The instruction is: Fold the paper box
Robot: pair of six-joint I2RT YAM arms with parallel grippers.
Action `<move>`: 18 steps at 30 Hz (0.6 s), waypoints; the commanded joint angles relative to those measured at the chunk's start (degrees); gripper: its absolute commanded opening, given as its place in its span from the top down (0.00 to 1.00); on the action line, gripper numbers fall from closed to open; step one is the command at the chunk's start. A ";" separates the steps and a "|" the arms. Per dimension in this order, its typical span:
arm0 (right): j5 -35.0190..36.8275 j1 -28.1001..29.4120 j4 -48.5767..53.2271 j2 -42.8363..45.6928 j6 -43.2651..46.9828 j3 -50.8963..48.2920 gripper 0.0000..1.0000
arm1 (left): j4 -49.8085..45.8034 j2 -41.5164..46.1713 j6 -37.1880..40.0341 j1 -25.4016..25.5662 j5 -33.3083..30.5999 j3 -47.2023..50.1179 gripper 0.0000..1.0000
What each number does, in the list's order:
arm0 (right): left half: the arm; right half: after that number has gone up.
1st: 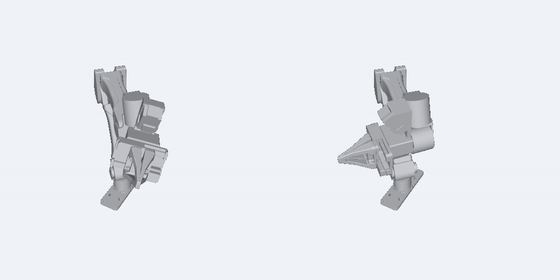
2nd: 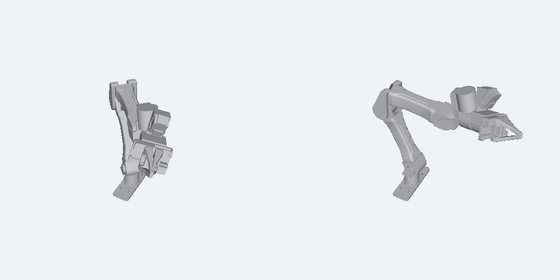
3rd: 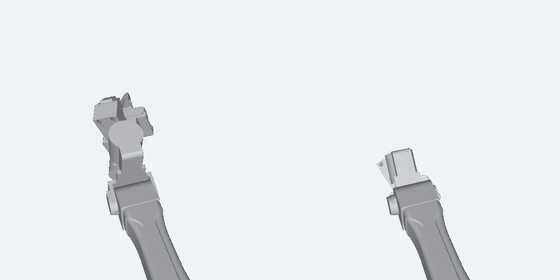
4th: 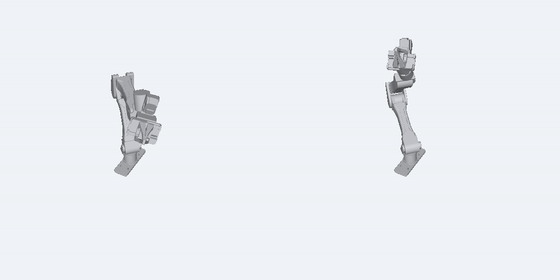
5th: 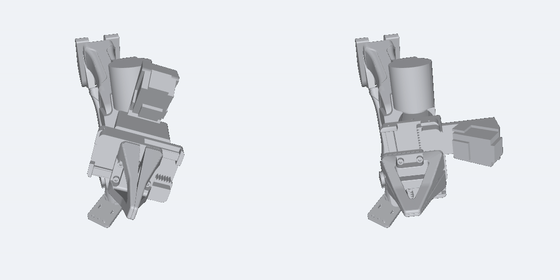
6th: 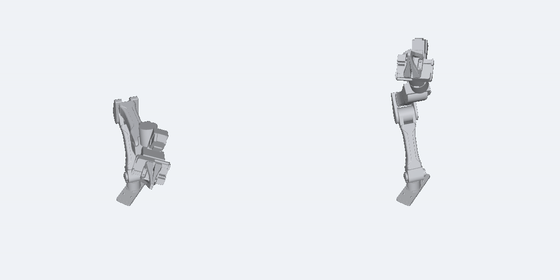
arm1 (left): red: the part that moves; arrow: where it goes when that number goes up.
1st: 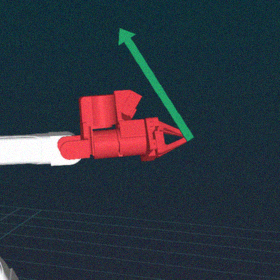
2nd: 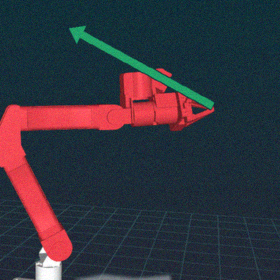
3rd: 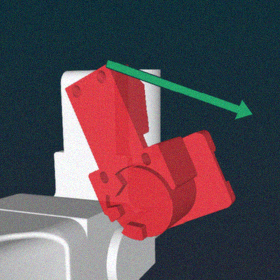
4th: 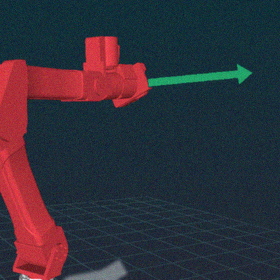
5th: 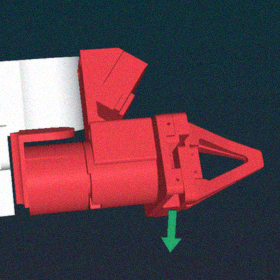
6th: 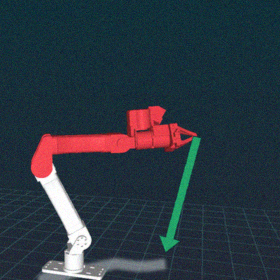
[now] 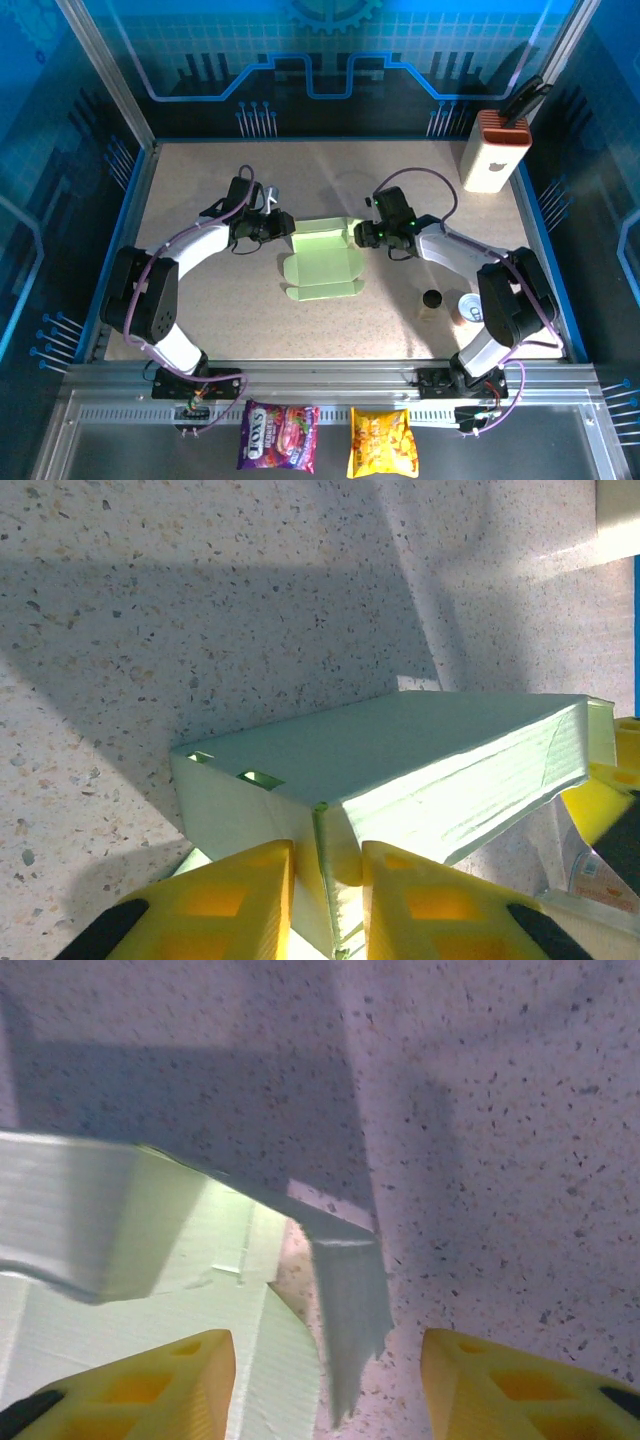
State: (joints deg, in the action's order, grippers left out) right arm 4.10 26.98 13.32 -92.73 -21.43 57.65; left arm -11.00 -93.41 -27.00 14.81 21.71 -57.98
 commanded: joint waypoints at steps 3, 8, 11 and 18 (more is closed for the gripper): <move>2.00 1.13 0.87 0.67 -0.57 0.71 0.74 | -6.83 -0.29 0.55 0.12 -1.60 0.76 0.75; 3.20 3.05 4.21 1.23 -0.62 3.67 0.88 | -6.75 -0.46 0.63 0.18 -1.28 0.85 0.76; 4.01 4.07 6.29 0.91 -2.20 5.16 0.90 | -6.65 -0.66 0.46 0.15 -1.13 0.87 0.76; 6.84 7.27 9.20 -0.28 -5.78 7.52 0.92 | -6.82 -0.38 0.37 0.26 -0.89 0.77 0.76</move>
State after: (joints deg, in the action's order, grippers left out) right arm 9.50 32.62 21.50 -92.86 -24.82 62.74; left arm -11.31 -93.27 -27.03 14.79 21.71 -57.98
